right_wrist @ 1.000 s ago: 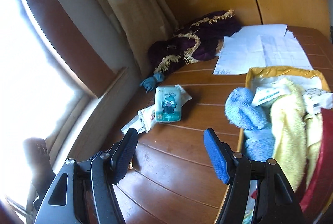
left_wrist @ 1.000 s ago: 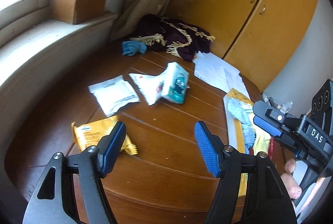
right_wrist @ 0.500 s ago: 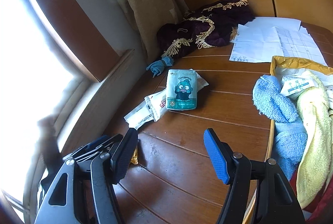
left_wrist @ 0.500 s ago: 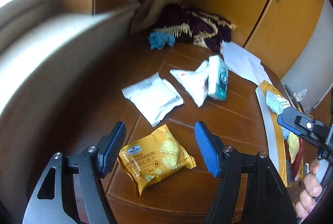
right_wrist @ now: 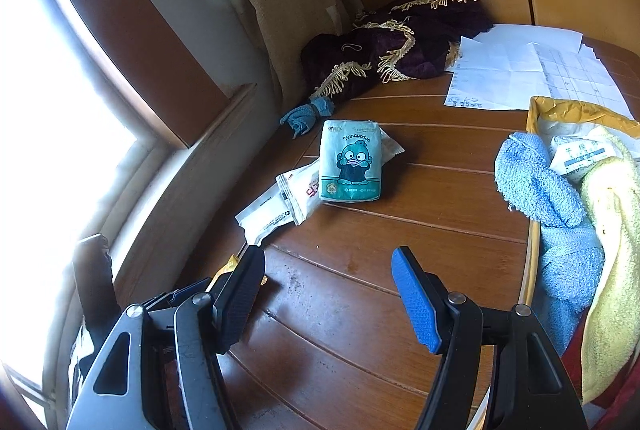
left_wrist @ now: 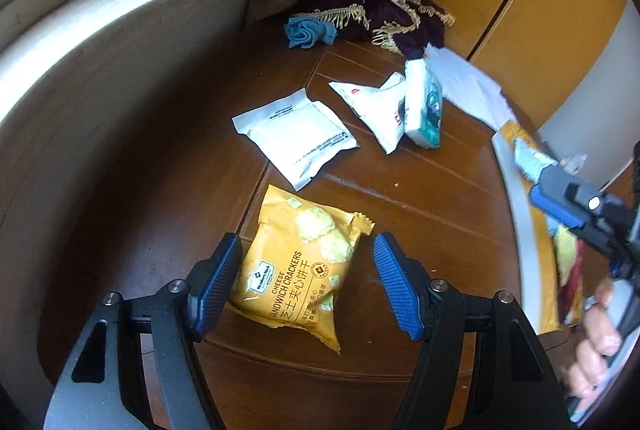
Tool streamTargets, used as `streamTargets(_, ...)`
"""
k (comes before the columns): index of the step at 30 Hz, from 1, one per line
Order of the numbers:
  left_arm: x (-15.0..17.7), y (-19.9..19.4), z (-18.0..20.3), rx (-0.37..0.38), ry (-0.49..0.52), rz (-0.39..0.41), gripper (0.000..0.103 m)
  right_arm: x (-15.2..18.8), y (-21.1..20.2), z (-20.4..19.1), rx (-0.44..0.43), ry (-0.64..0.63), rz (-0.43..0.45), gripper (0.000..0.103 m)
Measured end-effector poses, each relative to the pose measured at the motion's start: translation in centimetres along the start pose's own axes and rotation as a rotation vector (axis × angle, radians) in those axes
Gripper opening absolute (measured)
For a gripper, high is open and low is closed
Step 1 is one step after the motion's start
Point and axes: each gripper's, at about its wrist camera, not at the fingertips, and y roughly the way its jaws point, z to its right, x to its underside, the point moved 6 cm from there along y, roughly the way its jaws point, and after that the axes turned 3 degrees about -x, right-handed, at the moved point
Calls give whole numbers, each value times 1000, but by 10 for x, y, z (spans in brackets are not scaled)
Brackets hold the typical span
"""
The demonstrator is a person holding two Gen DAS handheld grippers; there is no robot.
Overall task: Organize soft objects
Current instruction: 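Move the left tool to the yellow cracker bag and grasp it, then lower the right tool onto the teal cartoon tissue pack and grasp it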
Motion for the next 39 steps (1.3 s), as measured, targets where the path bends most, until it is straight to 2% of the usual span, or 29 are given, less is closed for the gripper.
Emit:
streamTargets(1, 1, 1, 2, -43, 25, 9, 68, 0, 0, -1, 1, -2, 1, 68)
streamTargets(4, 5, 1, 8, -71, 66, 28, 67, 1, 0, 0, 10, -2, -2, 68)
streamTargets(7, 8, -1, 7, -96, 75, 44, 54, 2, 0, 2, 18, 6, -6, 68)
streamTargets(11, 10, -5, 5, -79, 43, 47, 48, 2, 1, 3, 17, 14, -14, 68)
streamTargets(14, 12, -9, 6, -35, 11, 45, 46, 2, 2, 1, 18, 11, -18, 68)
streamTargets(26, 8, -30, 13, 65, -54, 92, 46, -5, 10, -11, 18, -1, -41, 68)
streamTargets(39, 9, -34, 19, 138, -85, 104, 46, -25, 33, -2, 33, 85, -67, 68)
